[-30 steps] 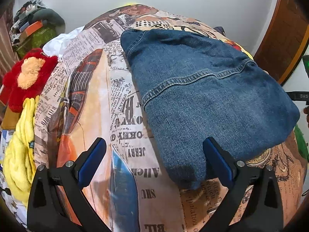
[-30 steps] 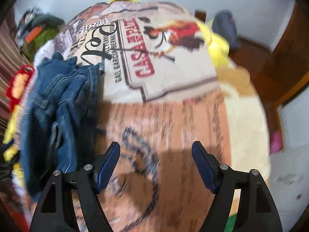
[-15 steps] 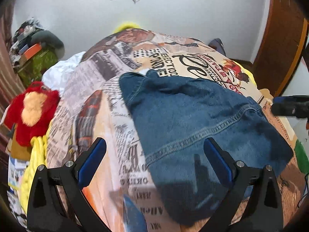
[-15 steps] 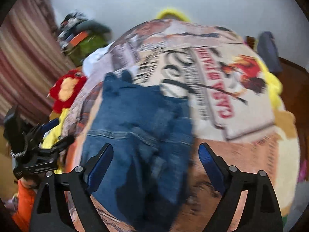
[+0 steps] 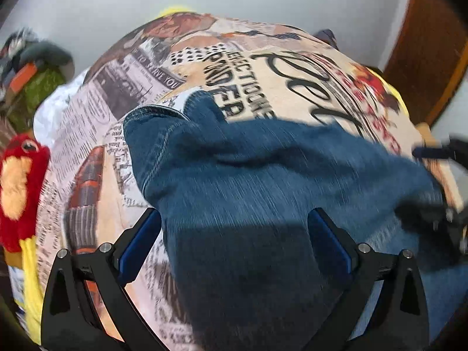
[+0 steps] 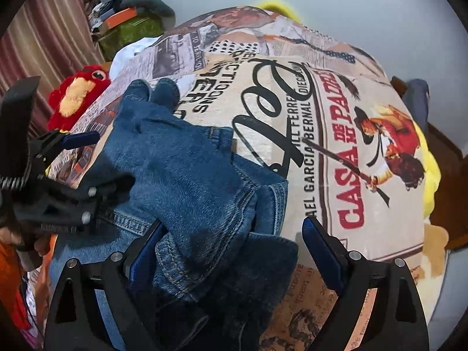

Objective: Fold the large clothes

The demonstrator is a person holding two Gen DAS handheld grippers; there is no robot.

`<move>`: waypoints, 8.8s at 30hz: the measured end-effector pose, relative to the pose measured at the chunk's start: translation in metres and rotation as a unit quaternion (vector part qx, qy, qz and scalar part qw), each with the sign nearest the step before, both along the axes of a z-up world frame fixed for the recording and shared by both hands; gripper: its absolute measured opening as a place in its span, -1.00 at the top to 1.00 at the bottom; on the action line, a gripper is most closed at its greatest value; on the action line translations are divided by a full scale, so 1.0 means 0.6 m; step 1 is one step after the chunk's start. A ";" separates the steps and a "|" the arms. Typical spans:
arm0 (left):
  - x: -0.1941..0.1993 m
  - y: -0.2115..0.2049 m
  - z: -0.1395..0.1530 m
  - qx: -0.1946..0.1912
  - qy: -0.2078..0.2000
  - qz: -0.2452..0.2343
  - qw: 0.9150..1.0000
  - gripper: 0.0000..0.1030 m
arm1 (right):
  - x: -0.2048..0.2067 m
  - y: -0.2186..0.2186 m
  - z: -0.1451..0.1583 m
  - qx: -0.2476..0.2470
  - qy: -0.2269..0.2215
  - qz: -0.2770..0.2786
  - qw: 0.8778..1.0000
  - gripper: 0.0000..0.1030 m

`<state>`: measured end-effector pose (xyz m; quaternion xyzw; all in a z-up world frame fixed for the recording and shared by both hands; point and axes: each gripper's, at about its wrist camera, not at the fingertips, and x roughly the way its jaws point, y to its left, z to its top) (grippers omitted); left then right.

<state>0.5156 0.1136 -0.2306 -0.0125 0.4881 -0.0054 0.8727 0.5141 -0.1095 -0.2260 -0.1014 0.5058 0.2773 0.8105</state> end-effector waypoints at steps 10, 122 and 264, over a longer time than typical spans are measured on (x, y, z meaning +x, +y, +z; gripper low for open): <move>0.031 0.087 -0.001 -0.003 -0.003 0.113 0.994 -0.98 | -0.051 0.002 0.050 0.022 -0.032 -0.003 0.999 -0.76; -0.477 0.283 -0.046 -0.165 0.004 0.171 0.971 -0.66 | -0.255 0.252 -0.068 0.081 0.129 0.138 0.979 -0.28; -0.803 0.007 0.383 0.022 -0.367 0.160 0.916 -1.00 | -0.717 0.018 0.402 0.266 -0.335 0.002 0.904 -1.00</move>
